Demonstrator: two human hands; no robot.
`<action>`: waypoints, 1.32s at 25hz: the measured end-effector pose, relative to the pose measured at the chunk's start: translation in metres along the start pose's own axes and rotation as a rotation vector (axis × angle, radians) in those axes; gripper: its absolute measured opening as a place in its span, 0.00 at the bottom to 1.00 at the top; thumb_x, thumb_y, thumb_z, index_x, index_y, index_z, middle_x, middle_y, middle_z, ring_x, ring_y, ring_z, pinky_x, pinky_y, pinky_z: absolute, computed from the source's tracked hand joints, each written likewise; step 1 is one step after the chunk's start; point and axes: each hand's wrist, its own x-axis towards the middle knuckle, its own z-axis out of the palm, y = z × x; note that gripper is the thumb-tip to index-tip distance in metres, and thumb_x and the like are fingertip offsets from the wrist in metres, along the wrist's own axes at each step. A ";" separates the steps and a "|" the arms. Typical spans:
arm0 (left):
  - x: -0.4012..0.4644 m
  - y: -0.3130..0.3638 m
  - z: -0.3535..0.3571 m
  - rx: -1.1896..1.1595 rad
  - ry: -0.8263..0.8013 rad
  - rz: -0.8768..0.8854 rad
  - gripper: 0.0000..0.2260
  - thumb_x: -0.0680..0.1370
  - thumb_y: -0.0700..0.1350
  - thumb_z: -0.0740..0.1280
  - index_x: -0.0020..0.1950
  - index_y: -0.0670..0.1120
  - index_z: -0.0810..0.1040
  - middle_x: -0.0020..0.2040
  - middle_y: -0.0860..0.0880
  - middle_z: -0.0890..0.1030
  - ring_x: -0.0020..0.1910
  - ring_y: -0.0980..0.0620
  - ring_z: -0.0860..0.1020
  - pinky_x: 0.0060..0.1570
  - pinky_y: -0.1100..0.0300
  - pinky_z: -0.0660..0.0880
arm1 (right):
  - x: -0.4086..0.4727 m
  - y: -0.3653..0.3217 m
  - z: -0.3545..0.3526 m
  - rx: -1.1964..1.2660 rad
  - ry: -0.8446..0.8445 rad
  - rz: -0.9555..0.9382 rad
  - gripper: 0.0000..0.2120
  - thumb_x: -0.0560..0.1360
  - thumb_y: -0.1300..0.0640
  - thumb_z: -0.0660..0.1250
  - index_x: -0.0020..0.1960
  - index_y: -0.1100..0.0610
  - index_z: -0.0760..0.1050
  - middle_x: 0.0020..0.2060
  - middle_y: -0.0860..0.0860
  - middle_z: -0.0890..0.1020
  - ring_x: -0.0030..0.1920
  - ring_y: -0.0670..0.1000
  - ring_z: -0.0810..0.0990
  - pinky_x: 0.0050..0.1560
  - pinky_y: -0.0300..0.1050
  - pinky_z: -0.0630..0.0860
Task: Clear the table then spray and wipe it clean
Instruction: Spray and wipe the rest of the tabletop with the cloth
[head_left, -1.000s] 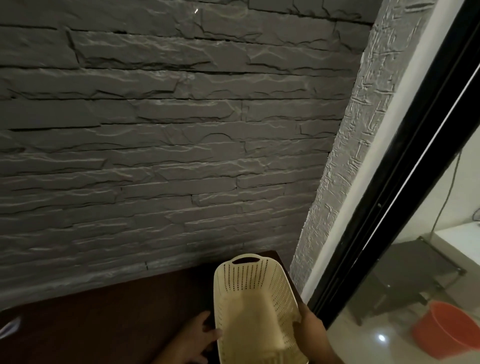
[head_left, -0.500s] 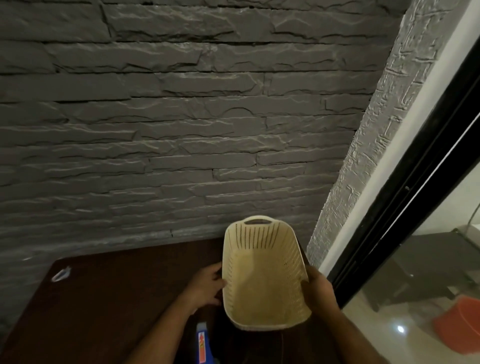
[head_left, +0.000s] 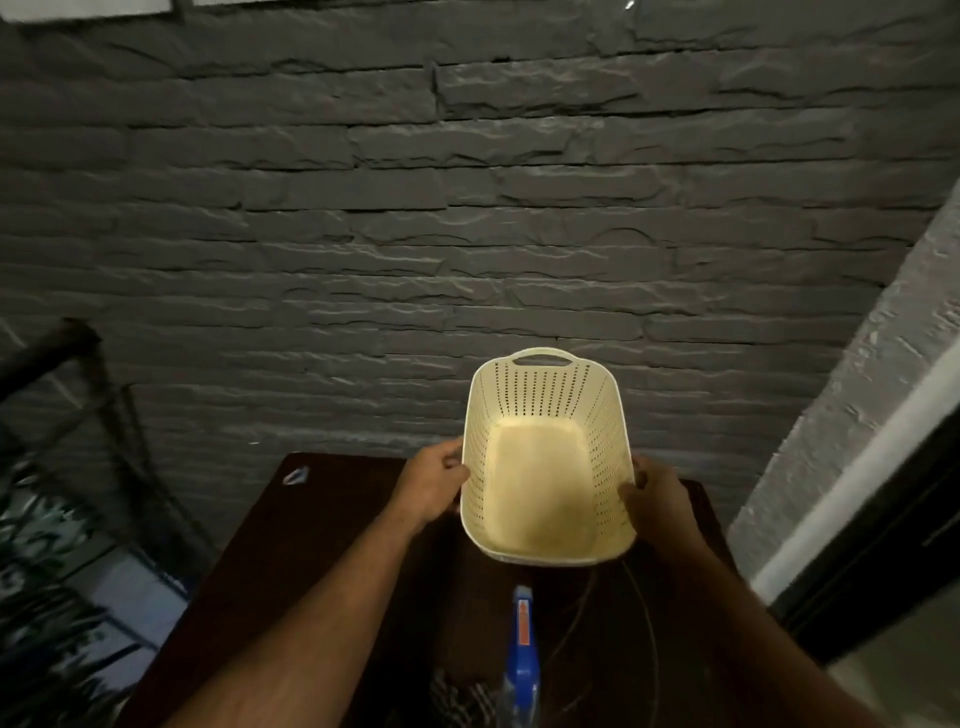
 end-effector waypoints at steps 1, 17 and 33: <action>-0.002 -0.001 -0.013 0.020 0.034 0.008 0.20 0.77 0.39 0.65 0.65 0.57 0.76 0.52 0.54 0.84 0.48 0.54 0.83 0.47 0.50 0.82 | 0.000 -0.012 0.007 0.008 -0.013 -0.018 0.15 0.76 0.66 0.61 0.61 0.56 0.74 0.49 0.52 0.81 0.43 0.48 0.80 0.40 0.43 0.77; 0.017 -0.097 -0.237 0.028 0.210 -0.027 0.18 0.74 0.37 0.65 0.60 0.54 0.81 0.48 0.47 0.86 0.50 0.48 0.83 0.55 0.49 0.79 | 0.029 -0.179 0.185 -0.196 -0.438 0.115 0.11 0.72 0.67 0.67 0.51 0.55 0.75 0.44 0.56 0.82 0.39 0.53 0.84 0.34 0.46 0.83; 0.078 -0.270 -0.320 -0.022 0.282 -0.251 0.13 0.79 0.34 0.63 0.61 0.41 0.80 0.54 0.46 0.82 0.51 0.50 0.80 0.54 0.59 0.74 | 0.032 -0.155 0.390 -0.118 -0.451 0.239 0.12 0.71 0.66 0.65 0.54 0.59 0.74 0.44 0.54 0.81 0.42 0.57 0.85 0.40 0.56 0.84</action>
